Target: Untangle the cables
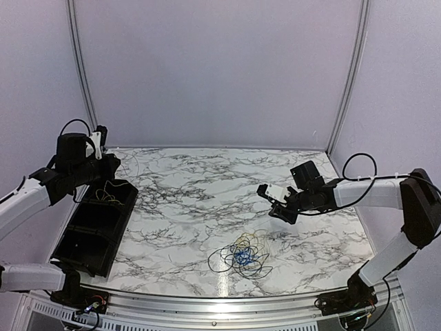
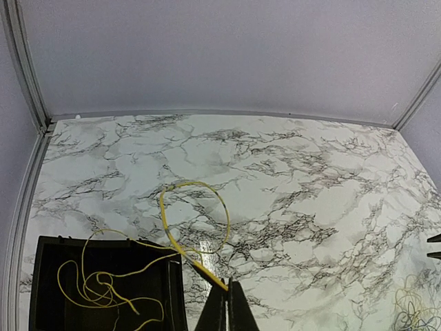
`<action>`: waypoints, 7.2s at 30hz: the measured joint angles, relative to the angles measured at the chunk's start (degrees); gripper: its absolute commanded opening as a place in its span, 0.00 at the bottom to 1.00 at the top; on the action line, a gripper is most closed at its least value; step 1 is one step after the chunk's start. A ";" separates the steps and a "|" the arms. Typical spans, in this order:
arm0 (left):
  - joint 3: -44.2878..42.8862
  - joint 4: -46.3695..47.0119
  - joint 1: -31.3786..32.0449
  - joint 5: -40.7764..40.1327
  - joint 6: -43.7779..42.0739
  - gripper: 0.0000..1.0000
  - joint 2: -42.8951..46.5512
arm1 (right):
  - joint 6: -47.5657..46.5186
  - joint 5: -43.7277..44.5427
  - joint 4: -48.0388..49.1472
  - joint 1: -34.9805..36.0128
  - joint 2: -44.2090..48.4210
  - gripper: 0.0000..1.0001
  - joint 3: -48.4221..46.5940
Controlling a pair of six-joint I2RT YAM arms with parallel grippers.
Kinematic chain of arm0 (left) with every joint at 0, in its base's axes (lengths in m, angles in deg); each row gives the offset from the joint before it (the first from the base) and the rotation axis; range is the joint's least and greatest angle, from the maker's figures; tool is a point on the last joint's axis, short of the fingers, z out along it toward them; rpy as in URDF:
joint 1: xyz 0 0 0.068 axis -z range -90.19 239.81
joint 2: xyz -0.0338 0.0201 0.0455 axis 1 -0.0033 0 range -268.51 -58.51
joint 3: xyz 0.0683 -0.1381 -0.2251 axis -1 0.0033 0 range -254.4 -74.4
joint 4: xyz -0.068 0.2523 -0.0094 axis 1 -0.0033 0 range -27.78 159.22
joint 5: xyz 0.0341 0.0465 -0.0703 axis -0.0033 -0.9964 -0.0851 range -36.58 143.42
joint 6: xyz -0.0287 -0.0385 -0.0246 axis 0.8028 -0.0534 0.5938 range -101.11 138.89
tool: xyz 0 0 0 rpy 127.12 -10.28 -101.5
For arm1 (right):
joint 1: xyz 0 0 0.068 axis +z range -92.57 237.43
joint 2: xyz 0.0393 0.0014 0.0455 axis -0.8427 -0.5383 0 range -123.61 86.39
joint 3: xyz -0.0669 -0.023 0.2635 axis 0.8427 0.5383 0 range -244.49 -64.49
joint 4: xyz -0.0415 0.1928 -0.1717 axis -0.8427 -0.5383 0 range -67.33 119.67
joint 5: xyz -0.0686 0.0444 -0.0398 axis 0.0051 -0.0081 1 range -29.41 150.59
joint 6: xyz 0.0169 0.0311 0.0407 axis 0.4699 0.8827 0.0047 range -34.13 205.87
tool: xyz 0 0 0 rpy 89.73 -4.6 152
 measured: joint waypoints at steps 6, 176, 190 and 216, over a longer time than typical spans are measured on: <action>4.39 -0.76 -0.20 0.00 1.18 0.00 5.44 | -0.42 0.15 -0.02 -0.02 -0.48 0.31 -0.09; -11.28 9.92 40.44 -41.11 0.90 0.84 -35.80 | -7.61 -19.56 -16.90 0.74 3.34 0.36 -5.20; -8.09 21.31 45.42 -15.28 7.89 0.90 -32.63 | -14.82 -3.74 -11.72 4.39 1.42 0.48 0.46; -5.42 24.55 45.46 -15.52 14.25 0.90 -30.84 | -13.86 -7.74 -20.20 7.56 10.43 0.00 -13.57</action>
